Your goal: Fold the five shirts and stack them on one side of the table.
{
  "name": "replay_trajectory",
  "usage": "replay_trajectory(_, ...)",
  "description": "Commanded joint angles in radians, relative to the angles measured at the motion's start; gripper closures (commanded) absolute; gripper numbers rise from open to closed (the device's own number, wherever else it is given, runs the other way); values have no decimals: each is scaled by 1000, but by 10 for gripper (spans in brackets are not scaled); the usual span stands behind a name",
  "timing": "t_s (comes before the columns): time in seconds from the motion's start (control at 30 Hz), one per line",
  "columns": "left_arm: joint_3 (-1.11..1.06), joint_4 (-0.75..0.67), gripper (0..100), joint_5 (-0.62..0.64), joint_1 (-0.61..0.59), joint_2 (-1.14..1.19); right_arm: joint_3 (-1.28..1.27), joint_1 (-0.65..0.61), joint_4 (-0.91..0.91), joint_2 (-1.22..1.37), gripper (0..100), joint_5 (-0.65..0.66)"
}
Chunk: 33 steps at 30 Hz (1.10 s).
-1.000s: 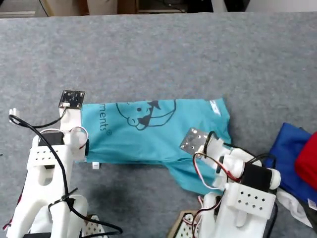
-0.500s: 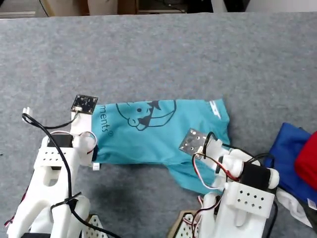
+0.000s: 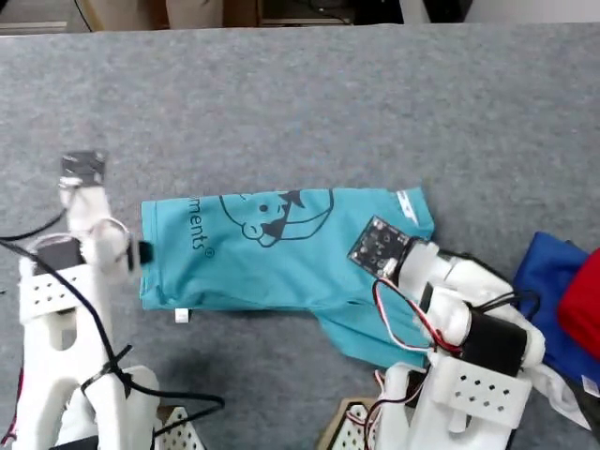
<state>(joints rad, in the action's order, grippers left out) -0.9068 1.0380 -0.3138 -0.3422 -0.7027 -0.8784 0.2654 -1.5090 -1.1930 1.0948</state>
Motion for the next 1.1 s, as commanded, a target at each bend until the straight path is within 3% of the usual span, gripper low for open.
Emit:
replay_trajectory(0.0,126,2,863,115,-6,-12,39,-28,107,2,955,-15)
replay_trajectory(0.1,147,-11,986,250,92,-10,8,-85,221,68,993,-95)
replay_trajectory(0.27,46,-192,981,417,270,-8,30,-183,379,323,989,-296)
replay_trajectory(0.4,-63,-379,981,404,310,62,79,-263,506,570,990,-397)
replay_trajectory(0.57,-35,-430,981,399,304,292,117,-295,635,831,990,-459)
replay_trajectory(0.77,195,-397,981,400,295,624,162,-237,792,1056,990,-454)
replay_trajectory(1.07,776,-58,981,405,292,1069,435,-179,790,1357,990,-445)
